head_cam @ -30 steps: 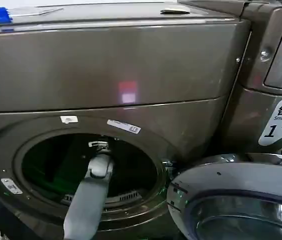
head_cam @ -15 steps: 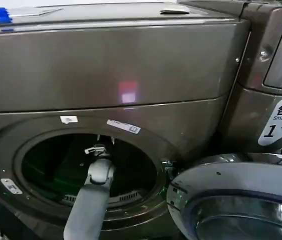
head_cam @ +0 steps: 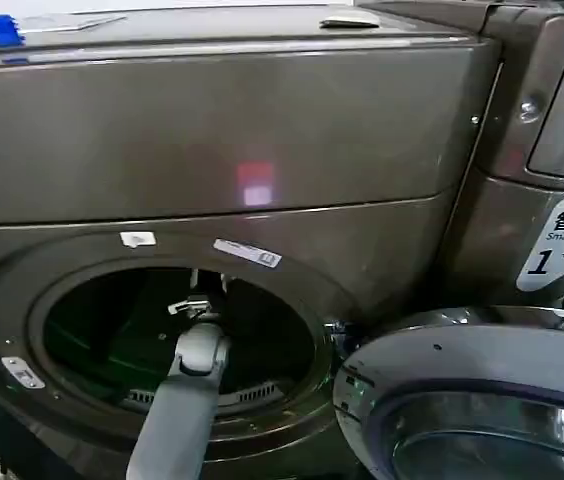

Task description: Grasp the clothes from the dryer.

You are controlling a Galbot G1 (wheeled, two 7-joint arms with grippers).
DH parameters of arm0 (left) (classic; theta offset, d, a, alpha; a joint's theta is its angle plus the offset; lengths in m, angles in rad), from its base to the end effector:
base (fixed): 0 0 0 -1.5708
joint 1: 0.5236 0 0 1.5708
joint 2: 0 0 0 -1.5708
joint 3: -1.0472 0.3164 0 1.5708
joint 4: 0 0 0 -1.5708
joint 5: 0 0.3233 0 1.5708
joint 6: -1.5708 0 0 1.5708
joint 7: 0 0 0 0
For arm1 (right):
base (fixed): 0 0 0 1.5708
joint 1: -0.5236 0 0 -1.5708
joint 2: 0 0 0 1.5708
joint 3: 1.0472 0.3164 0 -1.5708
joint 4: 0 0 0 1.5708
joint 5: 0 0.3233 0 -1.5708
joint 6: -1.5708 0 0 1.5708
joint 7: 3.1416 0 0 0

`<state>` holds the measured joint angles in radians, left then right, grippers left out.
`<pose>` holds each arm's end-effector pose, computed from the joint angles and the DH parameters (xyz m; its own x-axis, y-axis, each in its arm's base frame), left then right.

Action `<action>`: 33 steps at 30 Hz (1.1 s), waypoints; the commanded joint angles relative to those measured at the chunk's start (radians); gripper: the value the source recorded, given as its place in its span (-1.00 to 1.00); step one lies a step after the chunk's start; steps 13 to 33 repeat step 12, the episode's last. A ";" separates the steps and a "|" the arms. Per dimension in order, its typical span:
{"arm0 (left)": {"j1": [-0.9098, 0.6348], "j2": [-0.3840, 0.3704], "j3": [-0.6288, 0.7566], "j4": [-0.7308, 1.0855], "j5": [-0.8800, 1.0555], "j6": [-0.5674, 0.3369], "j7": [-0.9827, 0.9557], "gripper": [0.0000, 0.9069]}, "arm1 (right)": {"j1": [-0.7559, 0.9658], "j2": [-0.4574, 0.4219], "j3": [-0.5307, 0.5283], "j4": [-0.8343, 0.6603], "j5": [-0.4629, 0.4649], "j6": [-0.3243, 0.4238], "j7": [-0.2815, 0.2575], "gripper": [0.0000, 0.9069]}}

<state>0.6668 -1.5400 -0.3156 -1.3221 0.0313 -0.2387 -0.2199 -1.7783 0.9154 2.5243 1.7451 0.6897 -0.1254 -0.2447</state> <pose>0.4324 -0.0525 -0.2555 -0.9297 -0.0045 -0.3684 -0.0272 0.9980 0.0565 -0.1188 -0.3881 0.0663 -0.3994 0.6248 -0.6709 0.9083 0.3689 -0.1971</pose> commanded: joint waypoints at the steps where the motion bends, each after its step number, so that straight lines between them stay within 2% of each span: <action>1: 0.009 0.002 -0.001 0.001 0.005 -0.003 -0.006 -1.00 | -0.003 0.001 0.005 -0.004 -0.001 0.002 -0.005 1.00; 33: 0.020 0.007 -0.001 -0.009 0.004 0.001 -0.002 -1.00 | -0.008 0.000 0.009 0.004 -0.001 0.000 -0.011 1.00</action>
